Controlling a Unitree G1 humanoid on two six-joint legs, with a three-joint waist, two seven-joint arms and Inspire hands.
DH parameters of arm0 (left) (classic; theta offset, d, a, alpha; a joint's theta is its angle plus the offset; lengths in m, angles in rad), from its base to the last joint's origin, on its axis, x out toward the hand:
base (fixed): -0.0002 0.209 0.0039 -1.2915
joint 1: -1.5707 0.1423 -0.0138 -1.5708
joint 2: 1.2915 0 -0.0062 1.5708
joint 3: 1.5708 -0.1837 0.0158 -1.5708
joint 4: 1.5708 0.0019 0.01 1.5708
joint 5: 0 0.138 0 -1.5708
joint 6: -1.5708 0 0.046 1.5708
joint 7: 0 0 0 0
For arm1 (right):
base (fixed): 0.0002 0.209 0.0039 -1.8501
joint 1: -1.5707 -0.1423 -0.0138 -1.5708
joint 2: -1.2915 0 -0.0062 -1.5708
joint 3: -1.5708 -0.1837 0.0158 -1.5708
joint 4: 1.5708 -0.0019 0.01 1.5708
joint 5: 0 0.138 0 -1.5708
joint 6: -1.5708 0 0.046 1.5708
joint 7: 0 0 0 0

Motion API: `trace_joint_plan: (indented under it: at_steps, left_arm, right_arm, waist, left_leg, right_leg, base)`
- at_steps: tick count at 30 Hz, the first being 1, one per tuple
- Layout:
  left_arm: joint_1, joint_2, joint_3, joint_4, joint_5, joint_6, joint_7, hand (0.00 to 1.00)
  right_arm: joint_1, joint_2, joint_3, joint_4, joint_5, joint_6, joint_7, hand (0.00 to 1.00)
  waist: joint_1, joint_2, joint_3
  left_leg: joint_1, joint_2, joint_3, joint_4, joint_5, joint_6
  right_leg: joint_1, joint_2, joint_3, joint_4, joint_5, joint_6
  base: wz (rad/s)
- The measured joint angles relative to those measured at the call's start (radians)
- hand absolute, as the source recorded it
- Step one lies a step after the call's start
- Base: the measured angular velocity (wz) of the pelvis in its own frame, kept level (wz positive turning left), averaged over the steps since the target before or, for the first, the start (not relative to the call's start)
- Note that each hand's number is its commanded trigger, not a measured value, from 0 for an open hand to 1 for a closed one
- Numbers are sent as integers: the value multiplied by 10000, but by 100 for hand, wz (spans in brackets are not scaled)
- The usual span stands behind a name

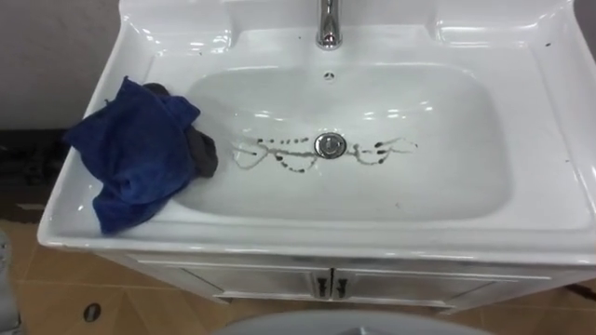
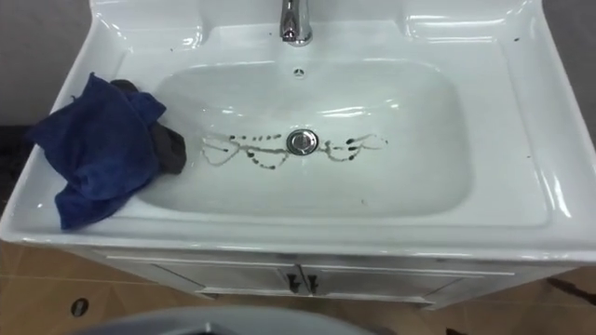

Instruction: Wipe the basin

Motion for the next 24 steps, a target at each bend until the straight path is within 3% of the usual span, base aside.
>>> trace_joint_plan:
  at_steps: [8,12,19,24]
  left_arm:
    - [-37,-5,-920,-564,95,34,-596,0]
    - [8,-260,-1990,-509,289,47,-1025,0]
    - [49,-402,-2907,7,679,71,-1192,0]
    - [45,-565,-3483,103,787,158,-1517,0]
  right_arm:
    - [6,-7,18,185,-58,27,145,0]
    - [-48,-23,117,439,-98,44,263,0]
    - [67,147,190,518,-717,358,470,0]
    - [27,202,182,534,-1118,399,469,0]
  waist:
    - [-335,-39,17]
    - [-476,-99,26]
    - [-1081,-403,14]
    - [-1179,-558,-13]
  left_leg:
    - [64,31,298,-21,-1,1]
    - [181,66,536,-171,0,3]
    - [204,134,590,-221,-9,11]
    - [219,140,778,-183,-8,12]
  right_leg:
    - [-77,47,367,51,4,-5]
    - [-174,85,589,228,1,-5]
    - [-235,112,612,194,3,-6]
    - [-227,113,771,186,11,-12]
  base:
    - [-11]
    - [-20]
    - [-2]
    - [-12]
